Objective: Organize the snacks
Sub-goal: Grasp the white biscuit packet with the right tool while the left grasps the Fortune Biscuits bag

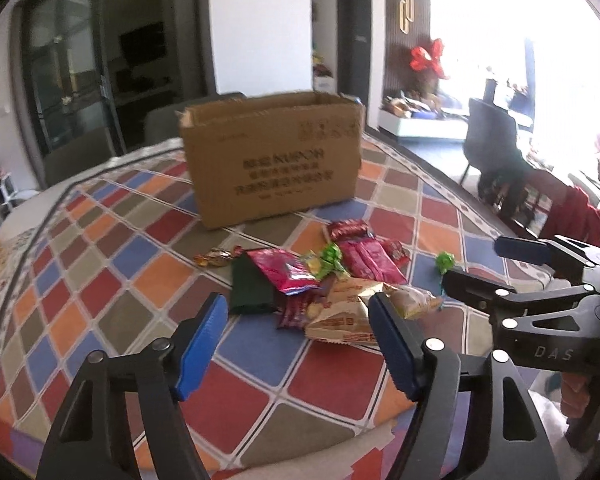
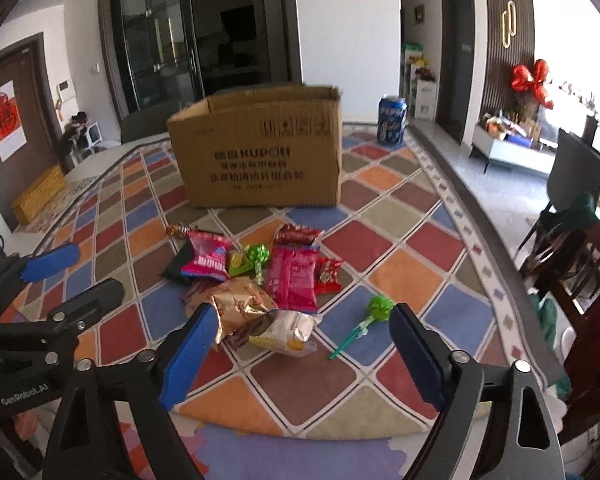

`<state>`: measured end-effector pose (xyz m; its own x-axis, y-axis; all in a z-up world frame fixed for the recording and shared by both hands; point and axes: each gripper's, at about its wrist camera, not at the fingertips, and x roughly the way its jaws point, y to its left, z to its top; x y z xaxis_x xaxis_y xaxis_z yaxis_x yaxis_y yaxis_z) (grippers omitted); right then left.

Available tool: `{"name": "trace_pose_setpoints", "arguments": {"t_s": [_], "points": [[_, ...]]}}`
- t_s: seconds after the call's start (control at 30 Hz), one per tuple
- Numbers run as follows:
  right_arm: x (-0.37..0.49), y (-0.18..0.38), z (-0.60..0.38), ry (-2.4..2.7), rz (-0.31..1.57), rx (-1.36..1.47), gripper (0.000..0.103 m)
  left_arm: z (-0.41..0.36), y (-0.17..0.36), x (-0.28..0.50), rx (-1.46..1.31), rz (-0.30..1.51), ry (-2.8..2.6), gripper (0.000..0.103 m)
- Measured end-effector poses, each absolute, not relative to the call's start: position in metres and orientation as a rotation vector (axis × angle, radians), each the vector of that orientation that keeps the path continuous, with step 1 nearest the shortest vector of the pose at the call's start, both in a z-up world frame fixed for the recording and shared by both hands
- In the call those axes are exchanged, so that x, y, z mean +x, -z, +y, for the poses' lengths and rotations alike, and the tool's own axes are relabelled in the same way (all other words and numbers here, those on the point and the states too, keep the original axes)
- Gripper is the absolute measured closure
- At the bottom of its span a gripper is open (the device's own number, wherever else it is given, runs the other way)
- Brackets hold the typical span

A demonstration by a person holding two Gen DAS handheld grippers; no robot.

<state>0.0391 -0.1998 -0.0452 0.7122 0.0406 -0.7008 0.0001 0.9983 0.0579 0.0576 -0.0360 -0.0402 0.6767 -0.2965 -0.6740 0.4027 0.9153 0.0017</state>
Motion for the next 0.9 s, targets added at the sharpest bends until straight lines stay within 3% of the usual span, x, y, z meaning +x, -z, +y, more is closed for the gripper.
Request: {"name": "trace_pose_setpoints", "arguments": {"t_s": [0.5, 0.9], "points": [[0.079, 0.089, -0.205, -0.101, 0.950, 0.150, 0.039, -0.060, 0.083, 0.099, 0.143, 0.902, 0.551, 0.046], [0.094, 0.112, -0.210, -0.136, 1.046, 0.222, 0.054, -0.070, 0.107, 0.119, 0.099, 0.992, 0.623, 0.049]]}}
